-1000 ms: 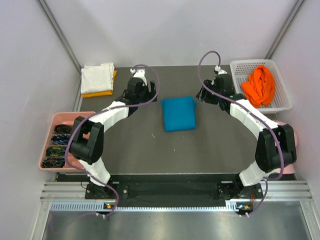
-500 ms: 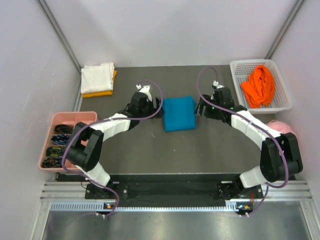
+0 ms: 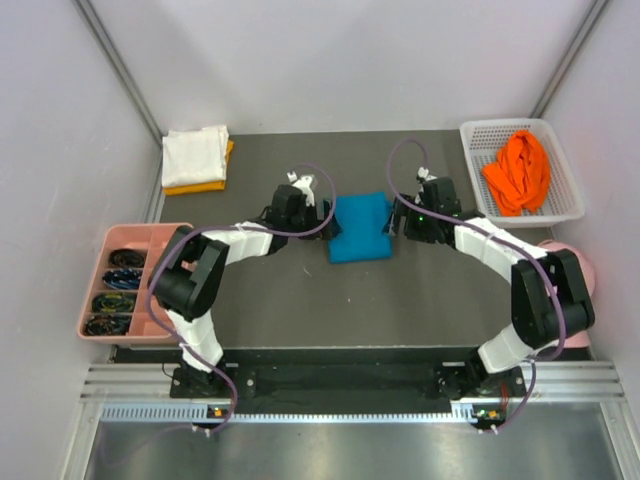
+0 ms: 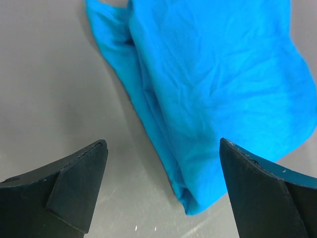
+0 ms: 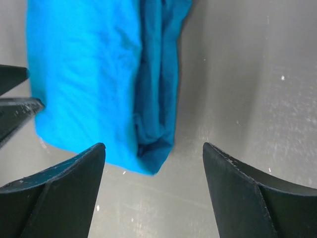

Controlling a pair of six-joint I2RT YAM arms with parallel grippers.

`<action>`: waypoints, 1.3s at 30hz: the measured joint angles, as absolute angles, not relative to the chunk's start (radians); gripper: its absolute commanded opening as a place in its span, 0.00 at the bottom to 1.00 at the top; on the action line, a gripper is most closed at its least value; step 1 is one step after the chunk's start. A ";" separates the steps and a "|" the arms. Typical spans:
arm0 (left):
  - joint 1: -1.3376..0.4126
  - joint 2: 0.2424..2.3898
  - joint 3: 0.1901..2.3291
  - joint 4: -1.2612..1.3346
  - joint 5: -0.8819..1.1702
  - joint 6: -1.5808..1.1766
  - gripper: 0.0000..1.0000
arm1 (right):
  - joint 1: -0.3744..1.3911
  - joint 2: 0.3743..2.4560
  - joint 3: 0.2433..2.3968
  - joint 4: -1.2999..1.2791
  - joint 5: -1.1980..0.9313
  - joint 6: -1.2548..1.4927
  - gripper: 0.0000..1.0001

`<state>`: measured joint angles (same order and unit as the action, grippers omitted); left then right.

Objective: Fold and stack the t-shirts
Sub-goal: Put the neatly folded tshirt into the corner of the board with the left arm

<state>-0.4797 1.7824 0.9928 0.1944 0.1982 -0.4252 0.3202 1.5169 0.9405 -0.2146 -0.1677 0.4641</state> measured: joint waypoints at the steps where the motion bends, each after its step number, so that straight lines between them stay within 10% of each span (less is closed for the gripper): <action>1: -0.480 1.804 1.000 0.197 0.213 -0.426 0.99 | 0.320 1.536 0.945 -0.215 -0.171 0.464 0.80; 33: -0.448 2.002 1.113 0.357 0.434 -0.504 0.99 | 0.329 1.906 1.246 -0.279 -0.067 0.466 0.81; 39: -0.448 2.005 1.126 0.314 0.430 -0.489 0.66 | 0.332 1.906 1.246 -0.279 -0.057 0.469 0.81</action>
